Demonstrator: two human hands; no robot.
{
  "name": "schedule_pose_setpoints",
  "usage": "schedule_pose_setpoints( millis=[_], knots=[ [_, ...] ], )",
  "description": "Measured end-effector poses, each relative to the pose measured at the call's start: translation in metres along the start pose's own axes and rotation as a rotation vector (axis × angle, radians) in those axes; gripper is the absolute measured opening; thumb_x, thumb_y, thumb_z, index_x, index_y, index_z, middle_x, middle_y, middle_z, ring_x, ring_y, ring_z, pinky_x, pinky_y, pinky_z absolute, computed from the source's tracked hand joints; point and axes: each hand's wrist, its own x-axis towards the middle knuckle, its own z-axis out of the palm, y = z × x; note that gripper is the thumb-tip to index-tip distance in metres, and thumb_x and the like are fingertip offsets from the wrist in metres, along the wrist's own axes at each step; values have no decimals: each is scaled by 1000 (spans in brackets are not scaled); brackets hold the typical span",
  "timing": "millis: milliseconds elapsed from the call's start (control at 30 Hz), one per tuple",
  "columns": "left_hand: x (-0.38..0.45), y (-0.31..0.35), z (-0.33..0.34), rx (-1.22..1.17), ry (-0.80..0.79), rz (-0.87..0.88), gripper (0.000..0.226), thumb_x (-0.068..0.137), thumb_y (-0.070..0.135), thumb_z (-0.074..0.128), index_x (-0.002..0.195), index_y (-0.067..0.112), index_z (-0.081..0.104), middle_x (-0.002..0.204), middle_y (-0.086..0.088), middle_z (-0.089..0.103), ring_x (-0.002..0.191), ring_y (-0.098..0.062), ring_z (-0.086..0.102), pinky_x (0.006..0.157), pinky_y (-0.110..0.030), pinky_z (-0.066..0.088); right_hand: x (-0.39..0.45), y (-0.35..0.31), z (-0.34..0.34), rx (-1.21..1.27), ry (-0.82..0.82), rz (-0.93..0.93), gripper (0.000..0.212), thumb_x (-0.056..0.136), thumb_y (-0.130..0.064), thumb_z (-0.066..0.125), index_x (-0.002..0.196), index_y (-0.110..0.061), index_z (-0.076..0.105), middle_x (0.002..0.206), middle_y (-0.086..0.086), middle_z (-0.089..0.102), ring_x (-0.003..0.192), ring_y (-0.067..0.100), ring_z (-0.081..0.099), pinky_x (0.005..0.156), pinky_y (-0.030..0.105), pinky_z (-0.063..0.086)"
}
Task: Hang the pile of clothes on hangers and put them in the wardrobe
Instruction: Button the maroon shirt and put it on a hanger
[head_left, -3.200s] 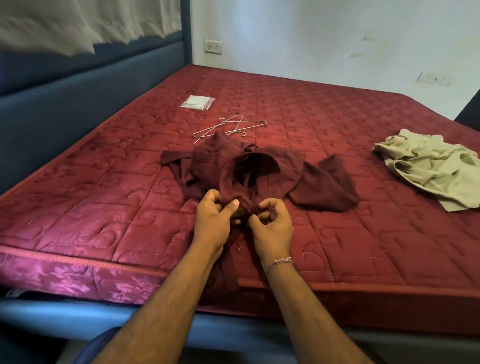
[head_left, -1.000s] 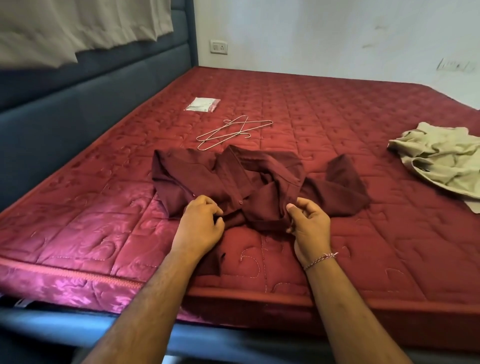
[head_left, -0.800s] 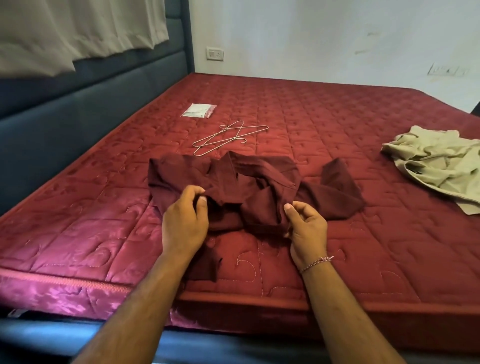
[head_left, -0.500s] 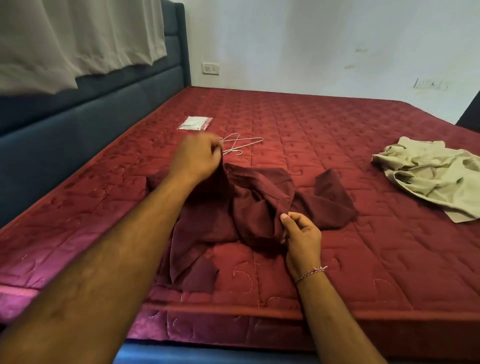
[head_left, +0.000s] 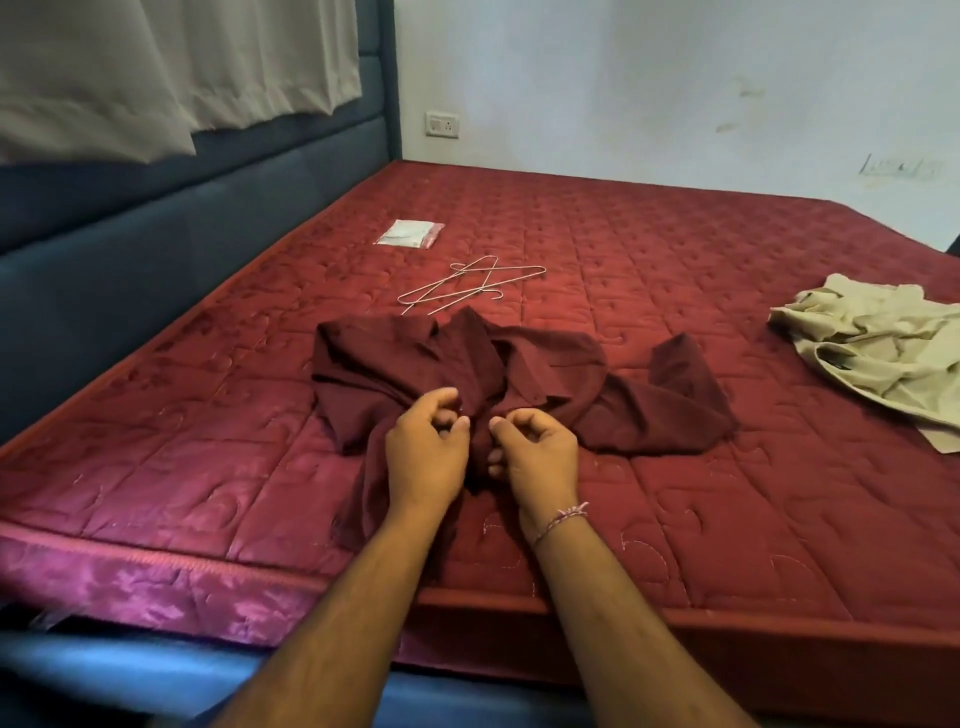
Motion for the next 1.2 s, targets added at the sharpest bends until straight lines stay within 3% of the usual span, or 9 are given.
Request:
schedule_pose_setpoints(
  millis=[133, 267, 367, 533, 733, 800, 967, 1100, 1200],
  knots=[
    [-2, -10, -2, -68, -56, -90, 19, 83, 13, 82, 98, 23, 79, 80, 12, 75, 73, 2, 70, 80, -31, 60, -1, 13, 2, -128, -3, -47, 16, 89, -4, 75, 78, -10, 66, 55, 0, 57, 45, 11, 54, 47, 27, 49],
    [-11, -10, -3, -136, -73, -73, 18, 82, 13, 85, 85, 28, 74, 79, 12, 75, 72, 0, 69, 71, -23, 57, -5, 19, -4, -175, 0, -70, 20, 88, -6, 76, 75, -18, 66, 59, -1, 61, 49, 15, 56, 54, 32, 50],
    [-13, -9, -3, -141, -80, -36, 15, 82, 14, 85, 82, 25, 74, 76, 11, 75, 68, 2, 67, 66, -19, 54, -5, 21, -5, -169, 14, -92, 20, 88, -6, 76, 75, -20, 68, 61, -1, 63, 52, 16, 58, 55, 36, 51],
    [-17, -7, -4, -132, -93, 0, 9, 86, 16, 79, 82, 23, 78, 79, 14, 75, 75, 0, 70, 71, -19, 55, -6, 21, -8, -153, 9, -136, 21, 85, -10, 78, 77, -29, 74, 73, -6, 70, 69, 13, 62, 66, 37, 54],
    [-16, -7, -4, -146, -82, -43, 9, 86, 17, 77, 80, 23, 78, 75, 13, 75, 70, 2, 69, 67, -15, 51, -7, 24, -8, -194, -35, -163, 11, 83, -16, 79, 81, -27, 76, 76, -6, 73, 71, 12, 64, 71, 39, 57],
    [-15, -7, -4, -138, -84, -65, 9, 86, 19, 77, 79, 24, 78, 73, 13, 75, 66, 0, 69, 66, -22, 55, -7, 24, -8, -252, -25, -192, 8, 81, -21, 79, 81, -28, 77, 78, -7, 75, 72, 12, 67, 74, 43, 60],
    [-12, -12, -2, -155, -145, -133, 9, 85, 23, 74, 77, 25, 77, 72, 9, 75, 64, -11, 73, 69, -43, 63, -11, 24, -7, -391, 16, -292, 23, 86, -12, 78, 88, -34, 75, 84, -14, 77, 81, 5, 73, 82, 39, 62],
    [-9, -14, -1, -222, -230, -184, 10, 84, 31, 67, 84, 30, 77, 79, 6, 77, 76, -16, 76, 75, -48, 64, -15, 23, -3, -211, -46, -166, 37, 96, 3, 59, 94, -29, 77, 83, 3, 77, 67, 24, 76, 71, 42, 64],
    [-8, -12, -2, -318, -297, -237, 14, 93, 12, 66, 83, 15, 76, 76, -5, 76, 68, -19, 69, 67, -43, 62, -14, 23, -5, -177, -70, -160, 34, 97, 2, 59, 92, -26, 78, 90, 11, 77, 68, 30, 76, 70, 48, 64]
  ],
)
